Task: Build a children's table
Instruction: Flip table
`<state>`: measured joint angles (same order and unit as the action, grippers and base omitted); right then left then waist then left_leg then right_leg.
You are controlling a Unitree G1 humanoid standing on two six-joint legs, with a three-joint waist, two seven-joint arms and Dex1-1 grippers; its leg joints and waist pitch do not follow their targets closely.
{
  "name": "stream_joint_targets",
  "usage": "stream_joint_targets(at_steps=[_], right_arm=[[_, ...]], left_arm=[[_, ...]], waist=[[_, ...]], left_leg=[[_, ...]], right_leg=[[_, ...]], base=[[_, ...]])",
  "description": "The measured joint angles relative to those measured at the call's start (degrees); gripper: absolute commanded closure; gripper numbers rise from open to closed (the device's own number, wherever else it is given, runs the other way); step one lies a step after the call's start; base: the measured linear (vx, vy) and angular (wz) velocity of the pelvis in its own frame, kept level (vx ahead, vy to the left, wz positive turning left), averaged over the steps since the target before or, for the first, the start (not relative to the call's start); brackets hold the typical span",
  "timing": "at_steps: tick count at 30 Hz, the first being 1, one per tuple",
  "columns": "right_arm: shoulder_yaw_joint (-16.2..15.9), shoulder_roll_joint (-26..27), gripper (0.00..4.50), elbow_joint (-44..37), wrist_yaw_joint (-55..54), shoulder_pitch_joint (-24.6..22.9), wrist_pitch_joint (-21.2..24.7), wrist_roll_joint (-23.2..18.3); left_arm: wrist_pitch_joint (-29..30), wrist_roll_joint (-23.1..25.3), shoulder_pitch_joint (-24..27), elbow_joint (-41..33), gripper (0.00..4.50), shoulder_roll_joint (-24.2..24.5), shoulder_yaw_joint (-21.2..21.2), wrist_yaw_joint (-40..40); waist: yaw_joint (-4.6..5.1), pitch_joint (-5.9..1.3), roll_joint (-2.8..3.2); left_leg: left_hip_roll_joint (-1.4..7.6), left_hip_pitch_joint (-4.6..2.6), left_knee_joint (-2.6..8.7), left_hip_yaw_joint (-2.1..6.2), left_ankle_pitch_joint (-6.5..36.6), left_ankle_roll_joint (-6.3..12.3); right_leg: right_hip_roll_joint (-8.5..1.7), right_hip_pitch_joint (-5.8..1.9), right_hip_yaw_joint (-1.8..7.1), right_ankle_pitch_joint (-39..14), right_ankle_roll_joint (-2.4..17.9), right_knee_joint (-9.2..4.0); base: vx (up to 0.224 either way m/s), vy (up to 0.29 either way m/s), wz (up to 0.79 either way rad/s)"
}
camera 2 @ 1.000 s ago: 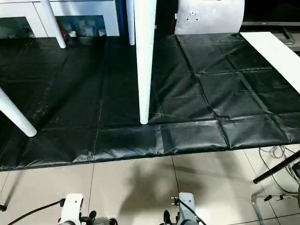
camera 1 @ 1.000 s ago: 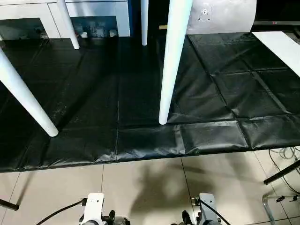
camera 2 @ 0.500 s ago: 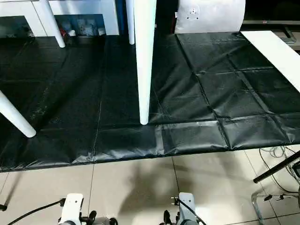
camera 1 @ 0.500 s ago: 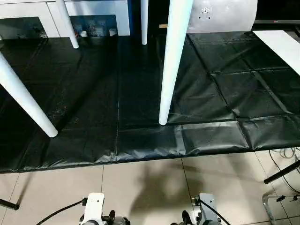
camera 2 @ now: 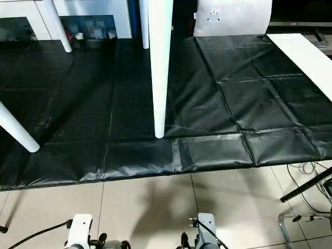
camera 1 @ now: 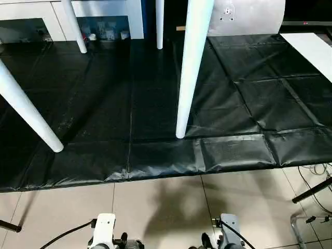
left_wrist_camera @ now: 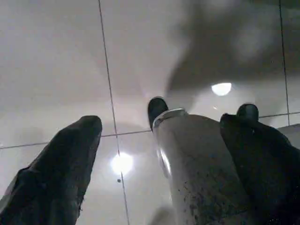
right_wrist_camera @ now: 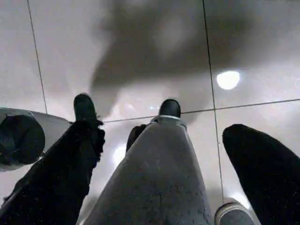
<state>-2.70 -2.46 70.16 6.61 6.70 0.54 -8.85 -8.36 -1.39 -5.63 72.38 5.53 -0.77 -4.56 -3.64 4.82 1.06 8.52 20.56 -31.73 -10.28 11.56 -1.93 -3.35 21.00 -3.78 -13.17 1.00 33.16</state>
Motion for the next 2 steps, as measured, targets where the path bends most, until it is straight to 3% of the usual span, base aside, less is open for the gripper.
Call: stream_joint_targets(at_steps=[2], right_arm=[[0.00, 0.00, 0.00, 0.00, 0.00, 0.00, 0.00, 0.00]], left_arm=[[0.00, 0.00, 0.00, 0.00, 0.01, 0.00, 0.00, 0.00]], waist=[[0.00, 0.00, 0.00]], left_leg=[[0.00, 0.00, 0.00, 0.00, 0.00, 0.00]], right_leg=[[0.00, 0.00, 0.00, 0.00, 0.00, 0.00]], base=[[0.000, 0.000, 0.00]])
